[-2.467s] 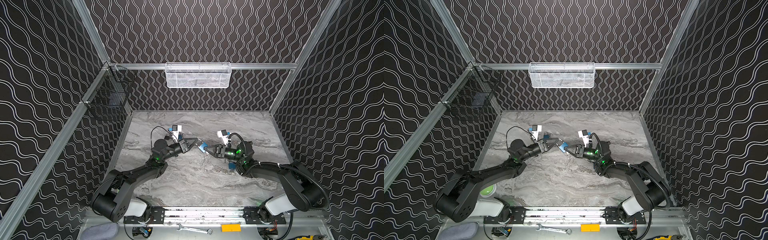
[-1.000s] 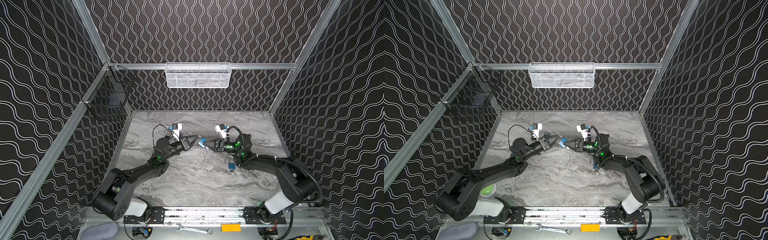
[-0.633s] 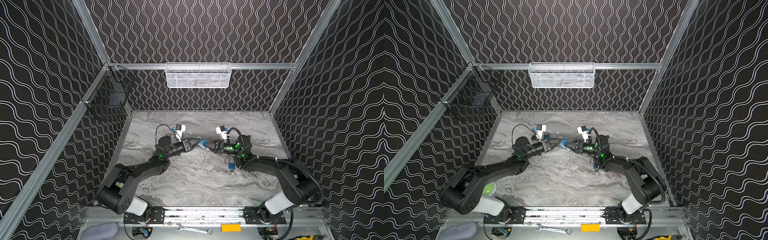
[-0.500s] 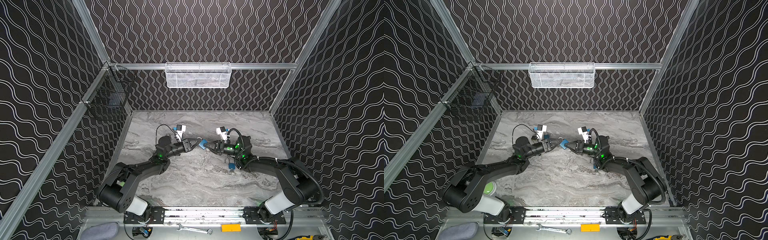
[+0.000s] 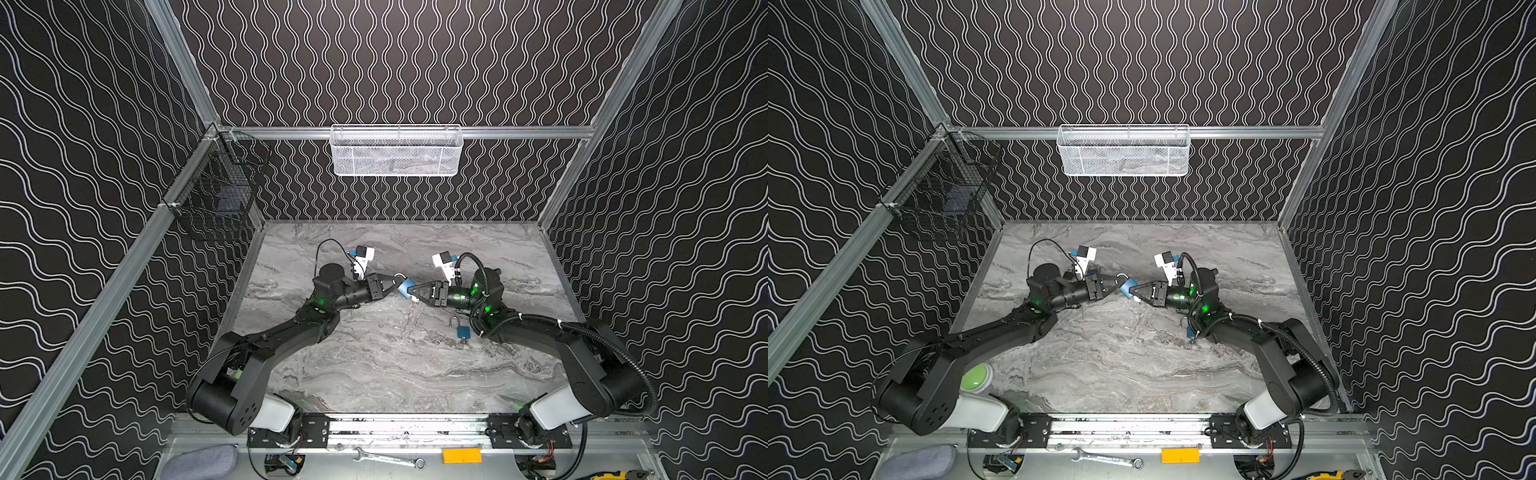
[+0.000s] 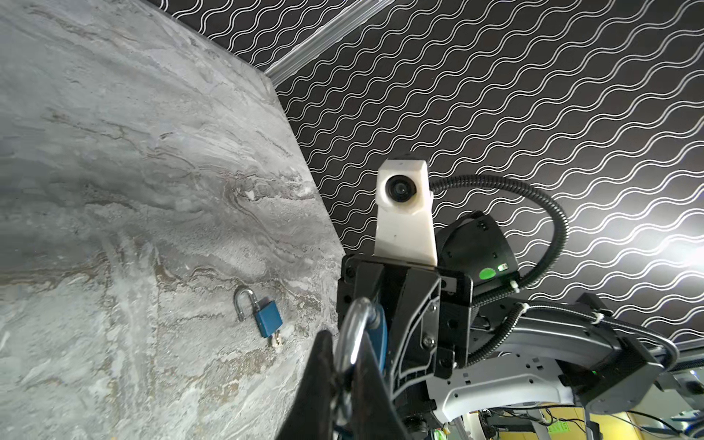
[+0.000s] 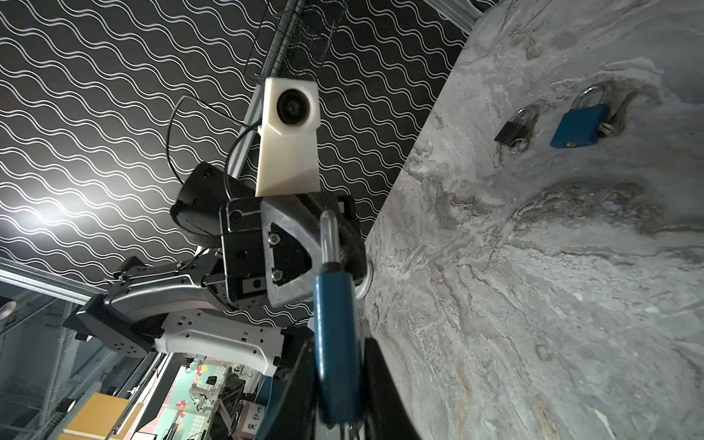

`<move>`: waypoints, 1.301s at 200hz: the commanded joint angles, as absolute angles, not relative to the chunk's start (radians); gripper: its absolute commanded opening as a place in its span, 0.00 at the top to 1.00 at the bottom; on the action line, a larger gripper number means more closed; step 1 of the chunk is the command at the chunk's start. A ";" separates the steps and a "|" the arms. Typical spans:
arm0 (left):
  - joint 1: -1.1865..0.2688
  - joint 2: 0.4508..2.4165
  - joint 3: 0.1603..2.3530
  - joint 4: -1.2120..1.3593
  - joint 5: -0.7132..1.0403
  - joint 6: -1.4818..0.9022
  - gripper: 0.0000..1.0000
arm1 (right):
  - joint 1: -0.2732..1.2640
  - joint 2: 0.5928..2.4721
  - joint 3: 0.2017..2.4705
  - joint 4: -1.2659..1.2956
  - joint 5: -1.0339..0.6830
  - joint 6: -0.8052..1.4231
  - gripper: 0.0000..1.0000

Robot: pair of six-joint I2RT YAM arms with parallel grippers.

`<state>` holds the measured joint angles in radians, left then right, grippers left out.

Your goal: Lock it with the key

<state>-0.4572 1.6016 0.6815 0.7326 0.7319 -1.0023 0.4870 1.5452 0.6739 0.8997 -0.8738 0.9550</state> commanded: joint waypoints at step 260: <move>-0.461 1.739 0.686 0.979 0.744 -1.184 1.00 | 0.461 1.473 0.470 1.047 -0.730 1.039 0.45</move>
<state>-0.4629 1.7512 0.6804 0.9291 0.7528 -1.1755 0.4618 1.4673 0.4881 0.9516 -0.7410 1.0103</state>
